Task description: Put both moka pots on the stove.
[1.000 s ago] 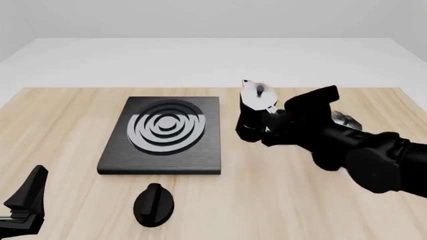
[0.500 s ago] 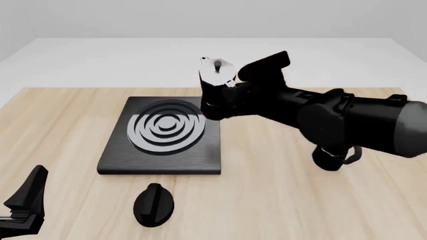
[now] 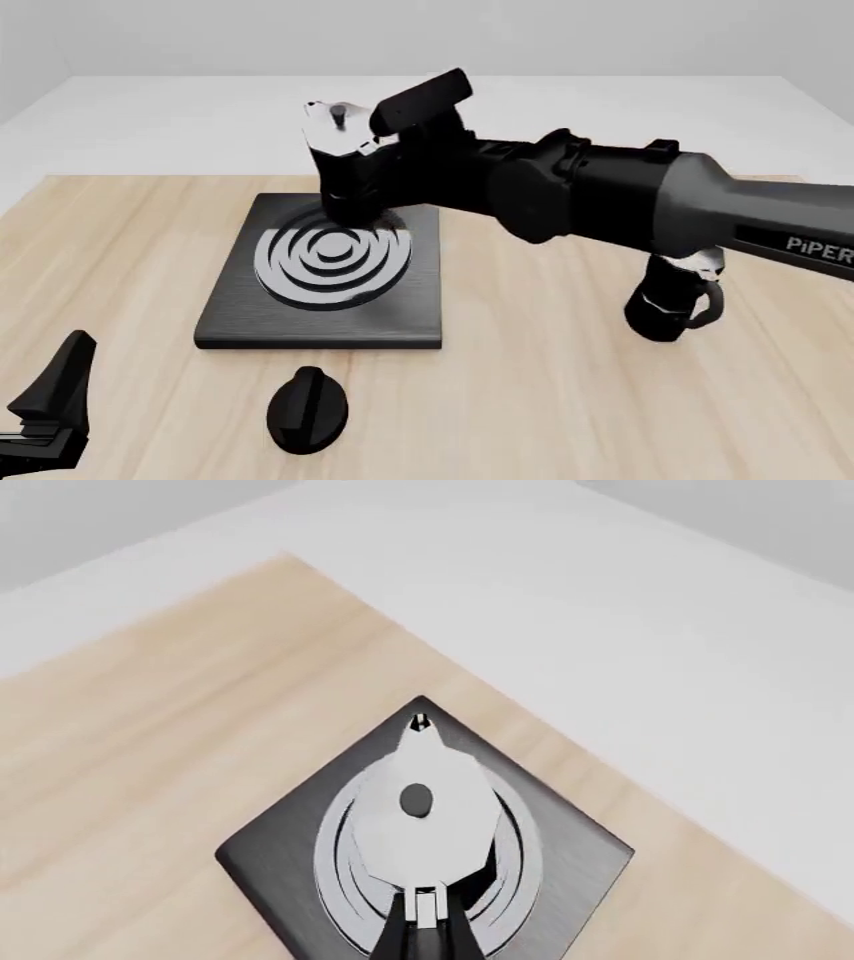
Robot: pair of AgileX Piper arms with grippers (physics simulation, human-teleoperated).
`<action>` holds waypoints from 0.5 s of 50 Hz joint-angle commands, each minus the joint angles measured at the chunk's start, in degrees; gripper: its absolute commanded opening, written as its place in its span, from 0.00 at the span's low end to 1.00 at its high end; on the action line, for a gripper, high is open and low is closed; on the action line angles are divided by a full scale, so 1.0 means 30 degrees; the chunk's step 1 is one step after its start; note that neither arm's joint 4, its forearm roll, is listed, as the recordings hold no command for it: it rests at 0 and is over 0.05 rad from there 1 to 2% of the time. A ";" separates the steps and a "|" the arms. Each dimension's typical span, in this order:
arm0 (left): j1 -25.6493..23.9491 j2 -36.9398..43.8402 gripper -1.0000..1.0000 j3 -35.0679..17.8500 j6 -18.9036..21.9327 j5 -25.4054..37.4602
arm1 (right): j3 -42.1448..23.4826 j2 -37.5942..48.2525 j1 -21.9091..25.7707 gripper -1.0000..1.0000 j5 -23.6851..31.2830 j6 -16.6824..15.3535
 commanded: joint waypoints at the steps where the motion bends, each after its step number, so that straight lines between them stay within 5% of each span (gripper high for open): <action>1: 0.0000 0.0000 1.00 0.0000 0.0000 0.0000 | -0.3078 0.0969 0.0930 0.00 0.0995 -0.0307; 25: 0.0000 0.0000 1.00 0.0000 0.0000 0.0000 | -0.7104 0.4274 0.2178 0.00 0.3021 -0.1452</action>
